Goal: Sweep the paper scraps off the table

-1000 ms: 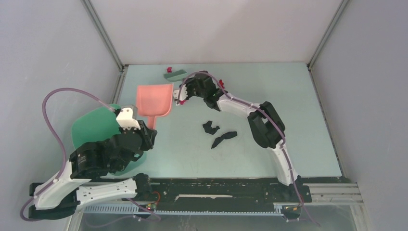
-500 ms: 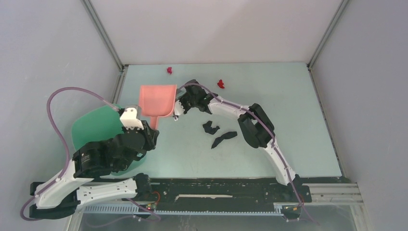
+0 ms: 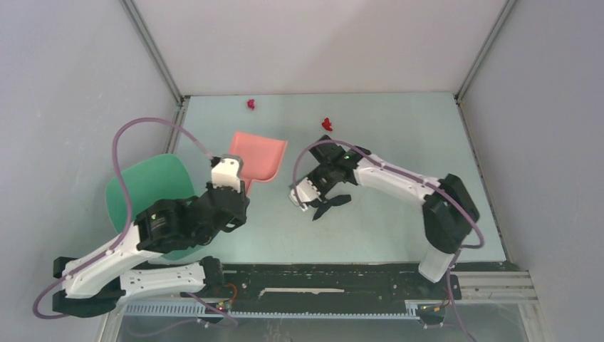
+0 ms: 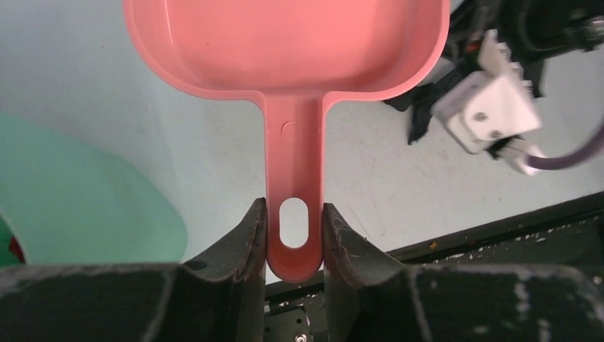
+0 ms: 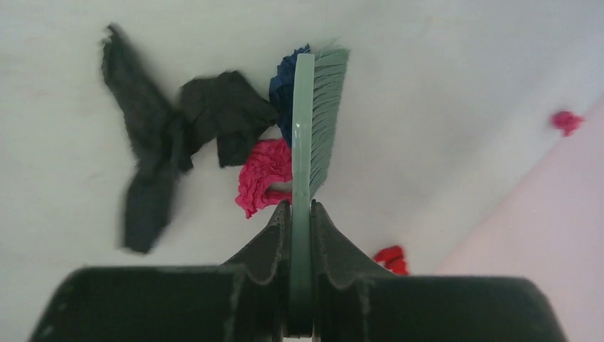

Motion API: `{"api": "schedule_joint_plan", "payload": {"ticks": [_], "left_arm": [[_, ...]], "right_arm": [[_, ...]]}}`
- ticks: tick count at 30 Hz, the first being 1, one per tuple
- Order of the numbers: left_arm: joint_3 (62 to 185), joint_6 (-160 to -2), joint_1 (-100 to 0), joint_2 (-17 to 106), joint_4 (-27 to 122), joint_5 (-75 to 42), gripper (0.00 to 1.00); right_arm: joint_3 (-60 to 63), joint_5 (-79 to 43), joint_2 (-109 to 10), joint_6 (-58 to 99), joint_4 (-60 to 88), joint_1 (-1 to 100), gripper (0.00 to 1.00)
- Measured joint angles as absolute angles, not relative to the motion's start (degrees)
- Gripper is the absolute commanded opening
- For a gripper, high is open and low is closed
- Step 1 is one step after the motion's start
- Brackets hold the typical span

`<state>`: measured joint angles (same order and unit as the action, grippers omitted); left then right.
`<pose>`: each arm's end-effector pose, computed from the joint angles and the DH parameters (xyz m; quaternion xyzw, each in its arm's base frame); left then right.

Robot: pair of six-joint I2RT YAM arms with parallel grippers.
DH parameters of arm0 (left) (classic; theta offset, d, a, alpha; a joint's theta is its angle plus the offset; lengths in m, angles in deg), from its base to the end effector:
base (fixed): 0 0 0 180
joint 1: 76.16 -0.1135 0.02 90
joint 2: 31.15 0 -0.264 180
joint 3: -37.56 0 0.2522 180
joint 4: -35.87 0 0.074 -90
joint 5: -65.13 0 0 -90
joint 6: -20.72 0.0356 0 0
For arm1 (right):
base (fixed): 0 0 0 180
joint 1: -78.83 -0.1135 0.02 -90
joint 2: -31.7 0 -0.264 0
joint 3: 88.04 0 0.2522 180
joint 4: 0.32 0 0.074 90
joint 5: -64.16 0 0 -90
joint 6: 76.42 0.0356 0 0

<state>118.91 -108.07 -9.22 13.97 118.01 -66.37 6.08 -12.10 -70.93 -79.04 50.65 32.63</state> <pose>0.0637 -0.0894 0.3773 0.0818 0.8731 -0.0816 0.4737 0.2585 0.2818 0.2403 -0.9077 0.3074 0.0031 0.2856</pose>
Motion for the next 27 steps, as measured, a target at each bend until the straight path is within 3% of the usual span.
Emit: {"api": "schedule_joint_plan", "payload": {"ticks": [7,15,27], "left_arm": [[120.88,-104.26,-9.22,20.05,118.42,-61.93,0.0],[120.48,-102.14,-9.22,24.62,120.04,-52.88,0.0],[109.91,-100.44,-9.2,26.45,118.66,-36.6,0.0]], "right_arm": [[-4.85,-10.12,-57.75,-71.56,55.68,36.63,0.0],[-6.21,-3.62,-49.12,-56.64,58.3,49.88,0.0],[-6.29,3.48,-41.03,-29.66,56.64,65.38,0.0]]}}
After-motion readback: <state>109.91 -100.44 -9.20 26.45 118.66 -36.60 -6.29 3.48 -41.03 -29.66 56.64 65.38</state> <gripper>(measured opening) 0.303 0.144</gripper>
